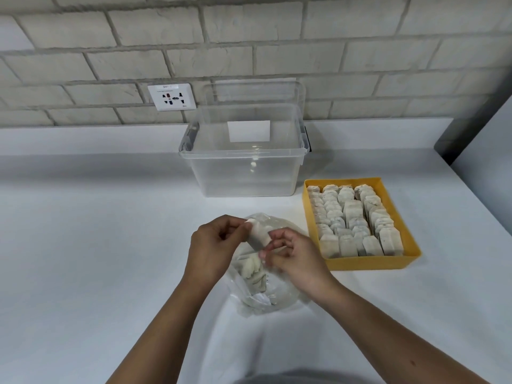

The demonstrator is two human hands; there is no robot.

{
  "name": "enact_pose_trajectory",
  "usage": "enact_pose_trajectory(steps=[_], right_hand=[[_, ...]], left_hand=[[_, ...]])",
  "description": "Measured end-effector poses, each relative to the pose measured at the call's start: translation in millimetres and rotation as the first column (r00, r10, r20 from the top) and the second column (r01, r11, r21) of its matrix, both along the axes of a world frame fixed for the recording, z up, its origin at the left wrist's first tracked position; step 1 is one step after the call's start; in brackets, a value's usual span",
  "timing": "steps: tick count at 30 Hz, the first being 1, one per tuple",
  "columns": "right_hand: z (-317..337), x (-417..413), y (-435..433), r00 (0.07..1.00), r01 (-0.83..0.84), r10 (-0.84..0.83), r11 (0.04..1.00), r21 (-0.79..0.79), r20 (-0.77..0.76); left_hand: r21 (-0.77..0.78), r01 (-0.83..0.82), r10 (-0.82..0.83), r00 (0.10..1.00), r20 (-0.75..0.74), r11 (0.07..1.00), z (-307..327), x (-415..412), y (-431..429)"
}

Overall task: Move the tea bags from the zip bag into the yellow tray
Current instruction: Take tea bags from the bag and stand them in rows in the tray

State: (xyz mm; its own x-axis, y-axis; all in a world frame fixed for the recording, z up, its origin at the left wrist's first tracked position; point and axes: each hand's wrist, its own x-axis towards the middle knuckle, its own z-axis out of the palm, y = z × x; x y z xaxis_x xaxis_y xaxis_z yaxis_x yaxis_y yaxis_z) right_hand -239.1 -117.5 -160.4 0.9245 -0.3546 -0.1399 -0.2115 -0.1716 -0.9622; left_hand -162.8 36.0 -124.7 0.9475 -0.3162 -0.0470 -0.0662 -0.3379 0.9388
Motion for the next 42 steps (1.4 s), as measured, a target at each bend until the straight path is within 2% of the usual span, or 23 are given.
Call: enact_pose_trajectory(steps=[2,4,7,9,15,18,22,24,26,30,31,33,34,35,36,38,42], right_hand=[[-9.0,0.0,4.8,0.99,-0.135,0.115,0.931,-0.34,-0.079],[-10.9,0.7,11.4,0.965,-0.261,0.228,0.797,-0.545,-0.129],[-11.3,5.5,19.3,0.91,-0.408,0.339,0.64,-0.651,-0.237],[-13.3,9.0,21.1,0.9,-0.433,0.322,0.58,-0.689,-0.295],[-14.0,6.5,10.0,0.941,-0.339,0.194,0.561,-0.755,-0.279],[-12.5,1.5,0.3,0.934,-0.355,0.17,0.552,-0.754,-0.315],[-5.2,4.2,5.4,0.955,-0.289,0.154,0.685,-0.669,-0.254],[-4.3,10.8,14.5,0.966,-0.247,0.126,0.717,-0.652,-0.228],[-6.5,17.4,21.7,0.957,-0.268,0.119,0.71,-0.651,-0.265],[-9.5,23.2,32.1,0.942,-0.322,0.14,0.637,-0.701,-0.305],[-10.2,22.1,32.4,0.944,-0.315,0.142,0.65,-0.692,-0.297],[-11.1,16.7,27.2,0.963,-0.24,0.114,0.777,-0.582,-0.244],[-9.9,13.1,21.9,0.976,-0.167,0.08,0.875,-0.455,-0.203],[-6.5,9.7,15.9,0.986,-0.087,0.043,0.957,-0.275,-0.162],[-1.3,6.4,9.7,0.992,-0.023,0.015,0.998,-0.059,-0.129],[8.9,-0.2,0.9,0.995,0.022,0.006,0.959,0.284,-0.098],[17.3,-3.3,-5.0,0.998,-0.005,0.037,0.877,0.48,-0.057]], left_hand=[[0.099,-0.045,0.043,0.999,0.026,0.994,0.3,2.9,2.8],[0.207,-0.051,0.042,0.998,0.049,0.977,0.7,6.2,3.6],[0.308,-0.035,0.012,0.997,0.076,0.951,2.3,10.0,1.8],[0.323,-0.032,0.005,0.996,0.084,0.946,2.6,10.6,1.0],[0.304,-0.047,0.027,0.997,0.068,0.952,1.3,13.3,1.8],[0.287,-0.051,0.038,0.998,0.05,0.956,2.8,14.4,1.3],[0.271,-0.03,0.024,0.999,0.028,0.962,2.9,14.2,-1.3],[0.275,-0.019,0.013,1.0,0.024,0.961,1.6,13.6,-2.3],[0.269,-0.02,0.016,1.0,0.02,0.963,-0.6,13.5,-3.0],[0.256,-0.033,0.03,0.999,0.013,0.966,-1.8,13.3,-2.8],[0.247,-0.036,0.035,0.999,0.011,0.968,-0.9,13.7,-2.2],[0.203,-0.048,0.05,0.999,-0.004,0.978,1.3,15.0,-0.3],[0.176,-0.055,0.058,0.998,-0.015,0.983,2.7,15.4,0.8],[0.149,-0.066,0.07,0.997,-0.027,0.987,4.1,16.2,2.9],[0.117,-0.076,0.082,0.996,-0.043,0.99,5.0,16.9,4.8],[0.045,-0.09,0.094,0.991,-0.1,0.995,5.0,16.9,7.4],[-0.068,-0.105,0.089,0.973,-0.213,0.992,5.2,14.2,5.2]])
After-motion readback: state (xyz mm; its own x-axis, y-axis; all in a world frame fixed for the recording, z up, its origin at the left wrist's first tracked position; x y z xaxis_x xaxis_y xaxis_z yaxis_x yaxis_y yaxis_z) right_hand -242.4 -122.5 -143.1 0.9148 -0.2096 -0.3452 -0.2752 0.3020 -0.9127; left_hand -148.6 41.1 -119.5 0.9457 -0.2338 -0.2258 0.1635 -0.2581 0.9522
